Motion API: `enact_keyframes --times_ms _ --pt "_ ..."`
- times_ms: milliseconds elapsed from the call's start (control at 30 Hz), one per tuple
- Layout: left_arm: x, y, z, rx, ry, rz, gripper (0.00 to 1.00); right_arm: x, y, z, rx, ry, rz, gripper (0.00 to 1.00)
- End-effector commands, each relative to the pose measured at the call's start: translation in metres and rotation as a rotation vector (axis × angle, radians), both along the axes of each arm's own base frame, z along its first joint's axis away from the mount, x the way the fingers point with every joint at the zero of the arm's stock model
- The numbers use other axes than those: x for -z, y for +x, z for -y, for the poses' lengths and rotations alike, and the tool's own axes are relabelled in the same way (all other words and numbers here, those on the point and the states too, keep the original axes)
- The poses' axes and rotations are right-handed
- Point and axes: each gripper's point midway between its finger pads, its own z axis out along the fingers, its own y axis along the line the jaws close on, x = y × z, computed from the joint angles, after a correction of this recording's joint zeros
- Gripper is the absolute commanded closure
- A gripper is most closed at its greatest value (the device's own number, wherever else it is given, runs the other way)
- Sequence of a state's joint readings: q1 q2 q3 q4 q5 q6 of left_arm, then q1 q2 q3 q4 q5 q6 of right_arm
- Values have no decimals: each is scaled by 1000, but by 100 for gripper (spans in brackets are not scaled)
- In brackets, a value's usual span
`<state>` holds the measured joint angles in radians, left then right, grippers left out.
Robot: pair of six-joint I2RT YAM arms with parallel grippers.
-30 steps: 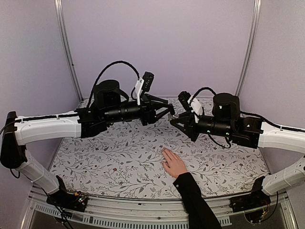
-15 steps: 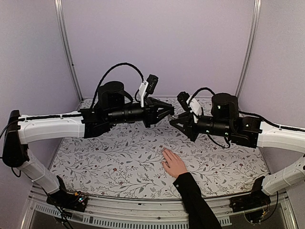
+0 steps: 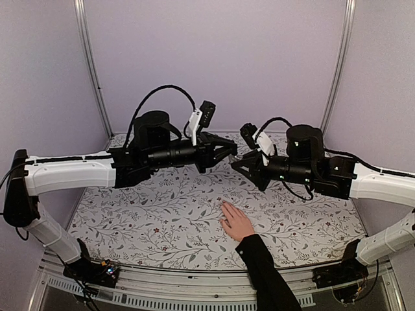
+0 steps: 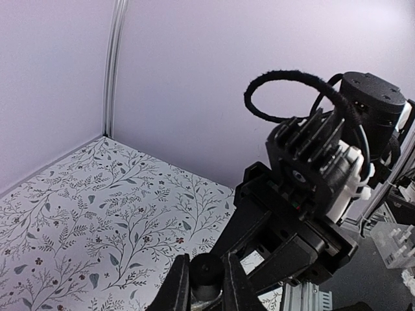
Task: Paint the nails
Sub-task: Screw the nail polish bottle.
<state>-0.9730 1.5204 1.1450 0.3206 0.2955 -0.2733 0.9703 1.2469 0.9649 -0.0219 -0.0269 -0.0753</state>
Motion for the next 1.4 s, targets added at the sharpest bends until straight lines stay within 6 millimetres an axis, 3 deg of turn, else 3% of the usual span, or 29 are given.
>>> enact_keyframes --times_ms 0,200,300,733,867,1033,1233,1367 --pt "22 -7 12 3 62 -12 100 -30 14 0 80 57 42 100" --pt "46 -6 20 -9 109 -38 100 -38 15 -2 72 69 53 100" --pt "46 -12 17 34 115 -9 100 -45 7 -3 27 74 80 100" --pt "45 -72 6 438 99 117 100 -83 -64 -8 -347 188 146 100" --pt "52 -88 4 555 113 126 100 -95 -93 -6 -495 222 172 100" --pt "63 -105 3 690 142 97 100 -102 -115 -2 -608 234 203 100" --pt "75 -110 3 749 175 78 100 -108 -130 -1 -699 248 215 100" --pt "79 -97 8 664 213 83 100 -107 -112 -6 -606 228 205 100"
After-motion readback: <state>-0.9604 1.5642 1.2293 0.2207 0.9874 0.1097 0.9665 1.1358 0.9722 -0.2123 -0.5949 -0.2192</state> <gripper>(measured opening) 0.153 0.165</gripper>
